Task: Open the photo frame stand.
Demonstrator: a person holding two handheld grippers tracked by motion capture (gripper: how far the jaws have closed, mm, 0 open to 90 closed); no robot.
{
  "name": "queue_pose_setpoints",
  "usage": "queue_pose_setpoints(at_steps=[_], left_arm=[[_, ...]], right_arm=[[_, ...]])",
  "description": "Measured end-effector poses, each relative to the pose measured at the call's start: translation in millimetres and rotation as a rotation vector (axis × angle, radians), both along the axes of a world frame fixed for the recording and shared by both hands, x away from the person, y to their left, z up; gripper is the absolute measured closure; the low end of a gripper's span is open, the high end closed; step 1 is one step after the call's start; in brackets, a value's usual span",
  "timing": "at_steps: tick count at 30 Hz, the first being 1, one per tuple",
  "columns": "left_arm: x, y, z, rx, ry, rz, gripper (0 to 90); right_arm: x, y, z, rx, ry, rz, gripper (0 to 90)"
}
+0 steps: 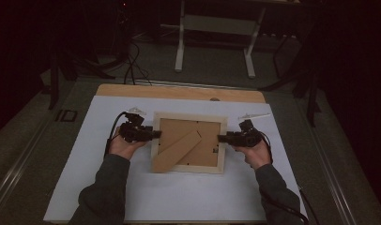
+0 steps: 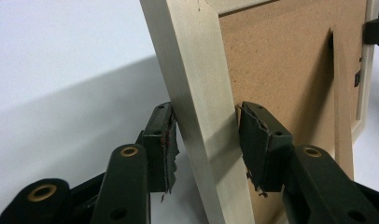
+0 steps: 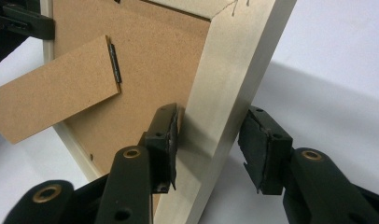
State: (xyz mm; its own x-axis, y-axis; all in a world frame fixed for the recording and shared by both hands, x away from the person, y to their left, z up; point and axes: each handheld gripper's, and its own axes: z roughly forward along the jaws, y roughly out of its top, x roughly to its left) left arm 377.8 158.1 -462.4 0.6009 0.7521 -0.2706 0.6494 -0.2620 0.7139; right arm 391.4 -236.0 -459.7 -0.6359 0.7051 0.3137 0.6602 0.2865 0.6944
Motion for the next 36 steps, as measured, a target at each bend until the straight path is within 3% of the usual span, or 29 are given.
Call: queue_pose_setpoints(at_steps=[24,36], left_arm=[[-5.8,-4.3,16.3,0.045,-0.1,0.022,60.0],[-6.8,-7.1,25.2,0.08,-0.161,0.053,60.8]], right_arm=[[-3.4,5.5,18.0,-0.05,-0.087,-0.003,59.4],[-1.9,14.1,32.3,-0.143,-0.159,-0.006,59.9]])
